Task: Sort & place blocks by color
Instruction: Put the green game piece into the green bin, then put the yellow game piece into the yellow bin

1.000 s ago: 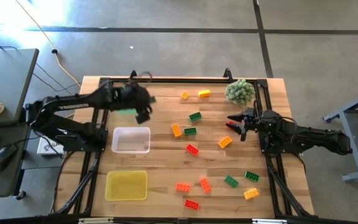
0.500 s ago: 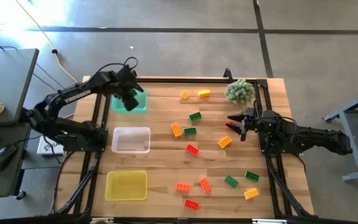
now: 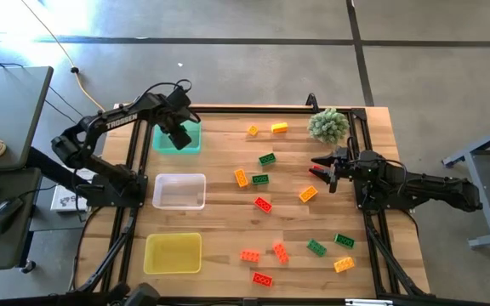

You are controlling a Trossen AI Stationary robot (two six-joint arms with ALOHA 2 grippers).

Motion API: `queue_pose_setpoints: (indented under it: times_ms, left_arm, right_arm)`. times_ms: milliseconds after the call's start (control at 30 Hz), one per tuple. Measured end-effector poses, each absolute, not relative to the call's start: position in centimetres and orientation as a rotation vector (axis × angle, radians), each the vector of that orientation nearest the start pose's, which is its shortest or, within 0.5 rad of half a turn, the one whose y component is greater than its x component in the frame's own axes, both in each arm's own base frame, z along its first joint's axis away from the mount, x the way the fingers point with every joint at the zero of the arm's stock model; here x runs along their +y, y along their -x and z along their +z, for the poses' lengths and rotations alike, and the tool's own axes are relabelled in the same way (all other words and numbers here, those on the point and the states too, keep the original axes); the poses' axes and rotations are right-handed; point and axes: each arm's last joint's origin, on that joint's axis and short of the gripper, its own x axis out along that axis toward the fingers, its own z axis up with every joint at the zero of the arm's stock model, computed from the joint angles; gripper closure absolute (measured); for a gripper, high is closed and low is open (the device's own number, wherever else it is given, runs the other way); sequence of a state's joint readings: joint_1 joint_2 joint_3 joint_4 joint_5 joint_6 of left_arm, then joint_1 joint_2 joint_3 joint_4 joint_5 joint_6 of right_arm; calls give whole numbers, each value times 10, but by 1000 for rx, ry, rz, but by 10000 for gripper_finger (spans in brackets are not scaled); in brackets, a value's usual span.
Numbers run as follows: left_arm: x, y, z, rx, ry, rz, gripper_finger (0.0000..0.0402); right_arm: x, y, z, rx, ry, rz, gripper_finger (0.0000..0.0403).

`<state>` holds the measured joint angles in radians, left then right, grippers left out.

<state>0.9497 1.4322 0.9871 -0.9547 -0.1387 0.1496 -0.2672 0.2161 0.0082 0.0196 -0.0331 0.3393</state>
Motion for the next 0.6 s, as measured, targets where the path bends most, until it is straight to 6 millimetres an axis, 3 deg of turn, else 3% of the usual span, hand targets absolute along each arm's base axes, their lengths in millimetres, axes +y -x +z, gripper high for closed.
queue_pose_setpoints:
  times_ms: [600]
  left_arm:
    - [203,-141,219,1318,622,940,198]
  right_arm:
    - [-28,-106,150,145,-365,-263,183]
